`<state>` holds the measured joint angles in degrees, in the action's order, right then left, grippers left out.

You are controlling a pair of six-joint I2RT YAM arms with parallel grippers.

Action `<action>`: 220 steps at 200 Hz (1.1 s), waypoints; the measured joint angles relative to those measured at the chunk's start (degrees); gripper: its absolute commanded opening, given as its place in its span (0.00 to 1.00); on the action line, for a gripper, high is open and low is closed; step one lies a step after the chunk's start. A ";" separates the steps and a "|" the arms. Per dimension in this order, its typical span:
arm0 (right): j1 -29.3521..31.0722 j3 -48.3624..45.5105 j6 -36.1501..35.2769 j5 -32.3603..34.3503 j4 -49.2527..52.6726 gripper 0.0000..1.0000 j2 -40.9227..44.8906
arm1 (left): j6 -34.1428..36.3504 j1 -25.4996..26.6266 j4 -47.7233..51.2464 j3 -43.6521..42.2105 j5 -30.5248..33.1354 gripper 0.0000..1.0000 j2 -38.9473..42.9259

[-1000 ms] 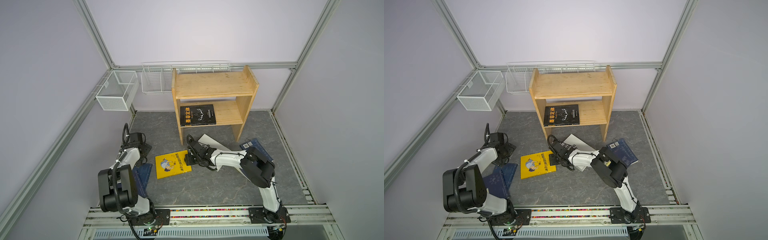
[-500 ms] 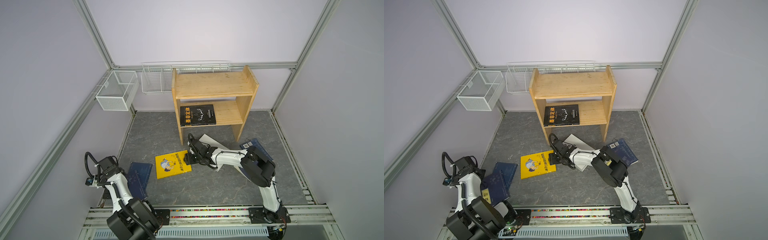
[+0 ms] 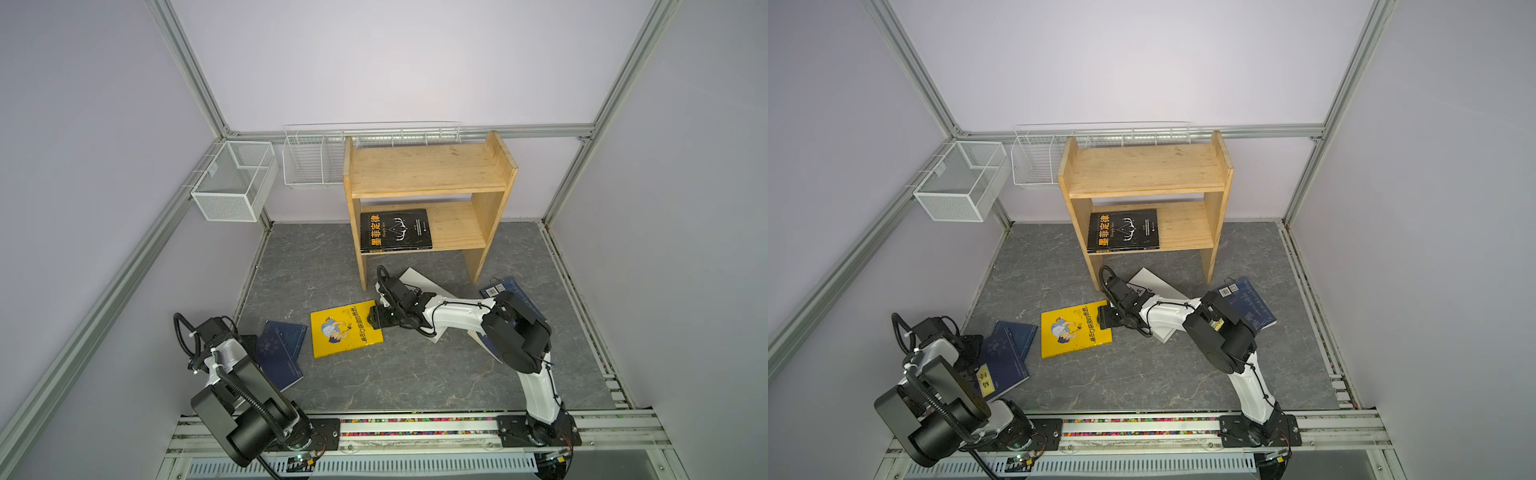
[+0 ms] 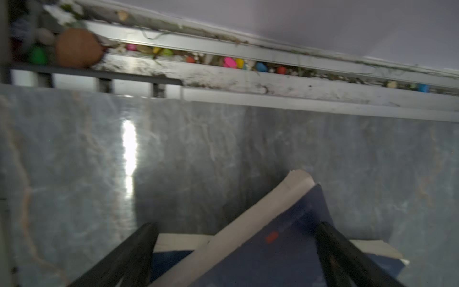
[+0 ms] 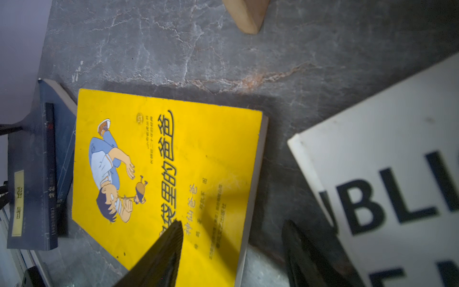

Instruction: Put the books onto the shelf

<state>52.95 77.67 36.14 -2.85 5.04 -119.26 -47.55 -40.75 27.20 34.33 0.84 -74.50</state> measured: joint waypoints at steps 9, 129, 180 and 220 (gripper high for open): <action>0.00 0.00 0.11 0.02 0.00 0.66 0.00 | 0.09 1.27 -0.87 0.98 -1.01 0.99 -0.68; 0.02 -0.85 1.60 0.50 -0.02 0.66 0.59 | 14.12 25.62 2.36 16.87 -6.05 1.00 11.69; 0.37 -2.32 2.23 1.42 0.94 0.63 1.84 | 16.96 40.81 1.05 8.94 -19.96 1.00 6.27; 0.61 -2.47 2.89 1.99 0.81 0.63 1.84 | 16.57 41.18 -1.16 4.79 -21.51 1.00 0.66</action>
<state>53.56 75.20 39.03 -0.86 5.85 -117.43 -30.98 0.43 26.04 39.11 -20.67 -73.84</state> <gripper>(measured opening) 0.630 0.996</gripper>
